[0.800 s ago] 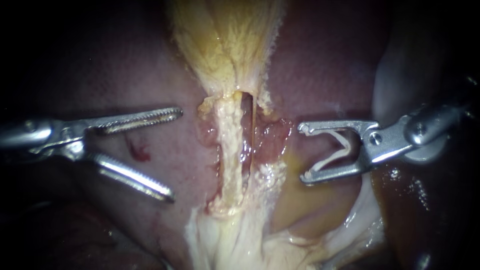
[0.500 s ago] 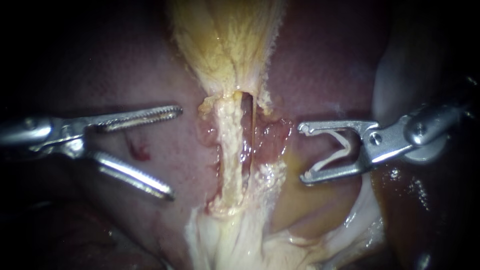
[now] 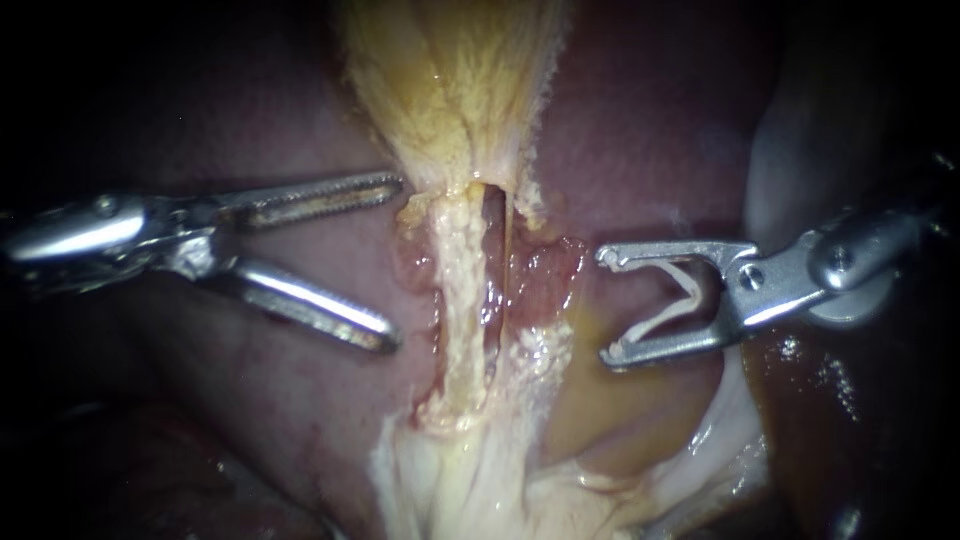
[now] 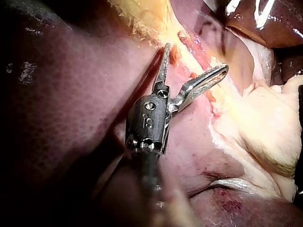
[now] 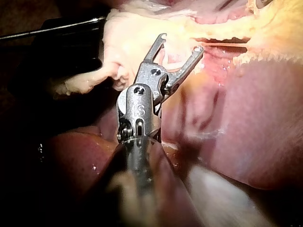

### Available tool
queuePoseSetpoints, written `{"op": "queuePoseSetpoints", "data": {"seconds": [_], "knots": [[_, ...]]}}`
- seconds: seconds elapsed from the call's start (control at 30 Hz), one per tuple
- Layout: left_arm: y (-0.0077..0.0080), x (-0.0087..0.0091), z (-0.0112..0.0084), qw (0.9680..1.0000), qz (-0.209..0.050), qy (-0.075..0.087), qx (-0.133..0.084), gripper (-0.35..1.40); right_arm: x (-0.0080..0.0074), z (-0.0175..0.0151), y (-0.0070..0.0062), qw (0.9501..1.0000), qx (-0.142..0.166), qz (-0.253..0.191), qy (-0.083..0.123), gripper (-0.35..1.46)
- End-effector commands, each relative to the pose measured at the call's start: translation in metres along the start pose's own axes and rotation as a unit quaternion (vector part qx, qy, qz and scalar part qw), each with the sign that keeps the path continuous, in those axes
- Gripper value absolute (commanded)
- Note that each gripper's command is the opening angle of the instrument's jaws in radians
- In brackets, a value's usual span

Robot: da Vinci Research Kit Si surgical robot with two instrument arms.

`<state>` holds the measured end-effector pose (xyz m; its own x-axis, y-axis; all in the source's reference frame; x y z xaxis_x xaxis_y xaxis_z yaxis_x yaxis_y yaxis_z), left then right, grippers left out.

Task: Grabbing gallbladder

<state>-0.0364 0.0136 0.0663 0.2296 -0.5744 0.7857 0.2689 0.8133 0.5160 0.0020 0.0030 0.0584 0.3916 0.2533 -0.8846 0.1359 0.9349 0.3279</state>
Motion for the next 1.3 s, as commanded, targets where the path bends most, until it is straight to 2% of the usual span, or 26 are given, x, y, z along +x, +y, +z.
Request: {"op": "queuePoseSetpoints", "data": {"seconds": [0.03, 0.27, 0.43, 0.53, 0.67, 0.77, 0.8, 0.83, 1.3], "knots": [[0.0003, 0.0, 0.0002, 1.0, 0.0, 0.0, -0.002, 0.89, 0.0, 0.0, 0.0, 1.0, 0.0, 0.0, 0.0, 0.5], [0.002, 0.0004, 0.0008, 0.9999, -0.007, 0.003, -0.014, 0.74, 0.0, 0.0, 0.0, 1.0, 0.0, 0.0, 0.0, 0.5], [0.0027, 0.0006, 0.001, 0.9994, -0.021, 0.015, -0.024, 0.46, 0.0, 0.0, 0.0, 1.0, 0.0, 0.0, 0.0, 0.5], [0.0028, 0.001, 0.0011, 0.9986, -0.035, 0.024, -0.031, 0.22, 0.0001, 0.0001, 0.0, 1.0, 0.0, 0.0, 0.0, 0.5], [0.0031, 0.0018, 0.0011, 0.998, -0.039, 0.031, -0.038, 0.12, 0.0001, 0.0001, 0.0, 1.0, 0.0, 0.0, 0.0, 0.5], [0.0033, 0.0021, 0.001, 0.9979, -0.038, 0.035, -0.039, -0.06, 0.0001, 0.0001, 0.0, 1.0, 0.0, 0.0, 0.0, 0.5], [0.0034, 0.0022, 0.0009, 0.9977, -0.041, 0.035, -0.039, -0.16, 0.0001, 0.0001, 0.0, 1.0, 0.0, 0.0, 0.0, 0.5], [0.0034, 0.0021, 0.0007, 0.9976, -0.045, 0.035, -0.039, -0.35, 0.0001, 0.0001, 0.0, 1.0, 0.0, 0.0, 0.0, 0.5], [0.0019, -0.0003, -0.002, 0.9954, -0.075, 0.043, -0.041, -0.35, 0.0001, 0.0, 0.0, 1.0, 0.0, 0.0, 0.0, 0.5]]}}
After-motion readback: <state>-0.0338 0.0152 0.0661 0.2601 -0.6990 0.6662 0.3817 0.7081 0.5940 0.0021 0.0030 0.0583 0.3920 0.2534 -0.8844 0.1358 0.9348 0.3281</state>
